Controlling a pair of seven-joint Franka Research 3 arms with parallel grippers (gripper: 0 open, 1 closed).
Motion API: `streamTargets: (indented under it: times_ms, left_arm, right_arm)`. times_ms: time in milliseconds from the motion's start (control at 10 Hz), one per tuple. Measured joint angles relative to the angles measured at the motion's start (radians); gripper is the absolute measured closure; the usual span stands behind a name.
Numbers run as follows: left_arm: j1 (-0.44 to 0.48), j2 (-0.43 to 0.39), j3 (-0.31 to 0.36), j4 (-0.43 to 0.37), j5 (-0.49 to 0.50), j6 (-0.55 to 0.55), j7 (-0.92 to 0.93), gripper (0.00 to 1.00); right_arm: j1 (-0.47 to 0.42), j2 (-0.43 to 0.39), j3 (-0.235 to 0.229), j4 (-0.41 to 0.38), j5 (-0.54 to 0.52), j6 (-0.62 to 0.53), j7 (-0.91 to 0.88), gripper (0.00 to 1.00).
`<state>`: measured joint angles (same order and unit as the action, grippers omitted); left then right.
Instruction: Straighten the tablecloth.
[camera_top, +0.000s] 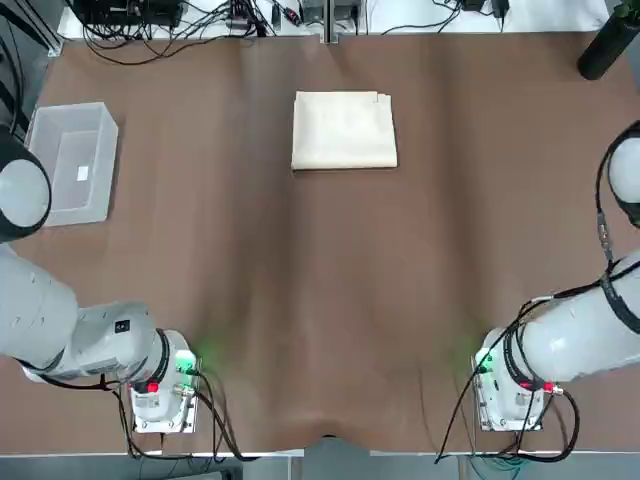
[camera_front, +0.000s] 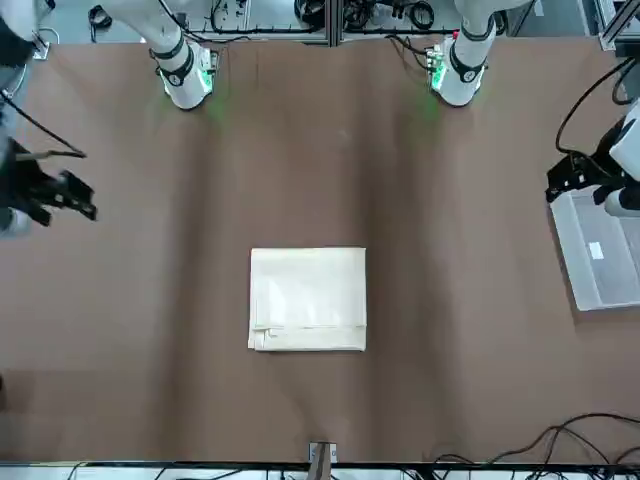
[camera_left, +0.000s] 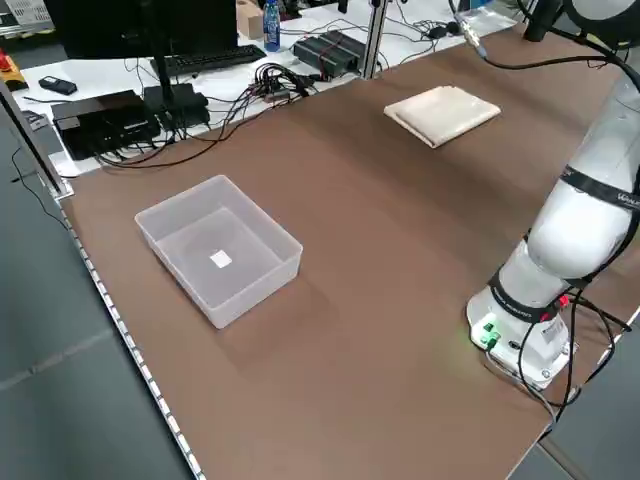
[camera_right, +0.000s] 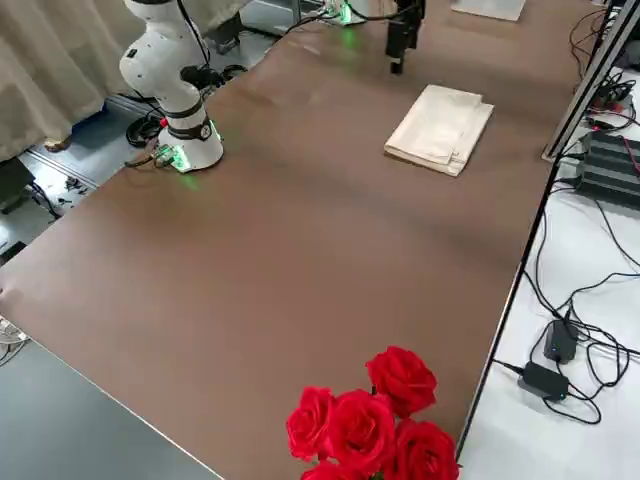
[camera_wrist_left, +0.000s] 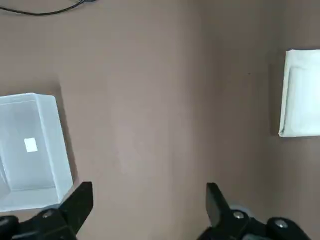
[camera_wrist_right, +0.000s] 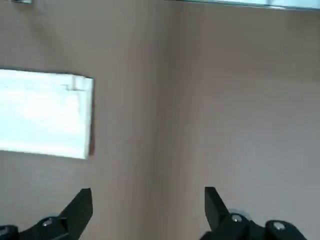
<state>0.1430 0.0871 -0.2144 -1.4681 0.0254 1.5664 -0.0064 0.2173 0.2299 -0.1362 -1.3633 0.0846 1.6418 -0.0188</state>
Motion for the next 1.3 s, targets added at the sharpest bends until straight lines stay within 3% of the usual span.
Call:
streamTargets:
  times_ms: [200, 300, 600, 900, 1100, 1300]
  left_arm:
    - [-0.003, 0.034, -0.003, -0.005, -0.001, 0.000, 0.001, 0.00]
    - [-0.014, 0.066, -0.007, -0.007, -0.003, 0.015, 0.003, 0.00]
    - [-0.119, 0.196, -0.015, -0.010, -0.007, 0.176, -0.015, 0.01]
    - [-0.192, 0.330, -0.018, -0.012, -0.007, 0.372, -0.036, 0.00]
    - [-0.223, 0.405, -0.019, -0.012, -0.007, 0.466, -0.050, 0.00]
    - [-0.267, 0.475, -0.020, -0.009, -0.007, 0.594, -0.084, 0.00]
  right_arm:
    - [0.073, 0.124, 0.003, 0.005, 0.020, 0.155, 0.089, 0.05]
    - [0.120, 0.177, 0.004, 0.012, 0.020, 0.213, 0.161, 0.14]
    - [0.204, 0.295, 0.004, 0.025, 0.022, 0.353, 0.302, 0.63]
    - [0.261, 0.434, 0.005, 0.025, 0.040, 0.570, 0.323, 0.96]
    - [0.262, 0.568, -0.001, 0.086, 0.041, 0.737, 0.325, 0.99]
    - [0.254, 0.668, -0.006, 0.184, 0.043, 0.742, 0.325, 0.99]
